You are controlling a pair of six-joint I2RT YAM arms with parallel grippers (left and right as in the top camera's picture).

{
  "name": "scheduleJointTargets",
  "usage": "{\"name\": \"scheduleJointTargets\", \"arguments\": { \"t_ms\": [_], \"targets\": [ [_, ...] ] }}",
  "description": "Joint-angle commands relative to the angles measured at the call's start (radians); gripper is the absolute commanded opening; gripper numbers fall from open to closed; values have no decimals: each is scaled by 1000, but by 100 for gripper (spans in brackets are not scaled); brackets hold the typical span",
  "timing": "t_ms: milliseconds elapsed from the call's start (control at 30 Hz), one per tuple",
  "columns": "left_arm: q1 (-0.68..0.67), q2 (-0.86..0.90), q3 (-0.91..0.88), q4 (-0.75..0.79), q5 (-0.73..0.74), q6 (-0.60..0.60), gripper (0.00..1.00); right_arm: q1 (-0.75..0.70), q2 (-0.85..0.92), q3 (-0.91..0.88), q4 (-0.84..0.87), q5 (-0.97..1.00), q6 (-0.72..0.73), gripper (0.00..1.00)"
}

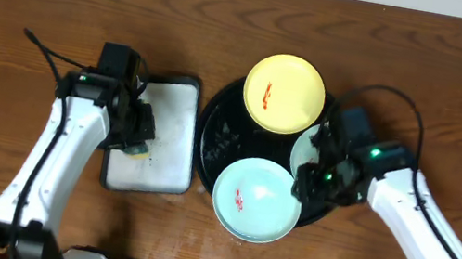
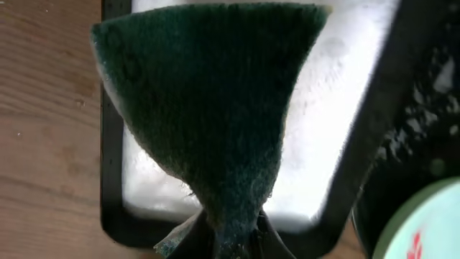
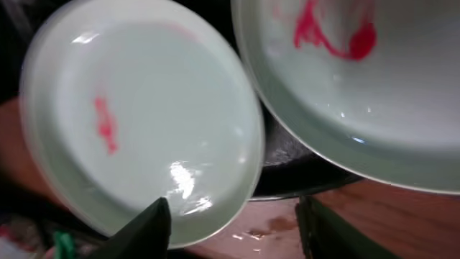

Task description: Clean dirty plates on tray and stack at the side

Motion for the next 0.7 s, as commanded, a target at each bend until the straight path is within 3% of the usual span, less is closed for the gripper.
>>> {"name": "scheduleJointTargets", "arguments": {
  "t_ms": [0,133,233,300,433,667],
  "targets": [
    [-24,-39,18,-17,6,11,7,10,8,-94,77,10,42,58],
    [-63,-76,18,-24,13,27,8,10,10,-199,211,-40,42,53],
    [-92,-88,18,-20,13,27,8,10,10,-255,299,-92,58,37],
    [-105,-89,18,-20,13,27,7,10,10,-283,336,-90,84,33],
    [-109,-89,18,-20,13,27,7,10,10,-301,394,-90,83,4],
    [-110,-89,18,-17,83,51,8,9,9,-264,579,-68,83,1]
  ]
}}
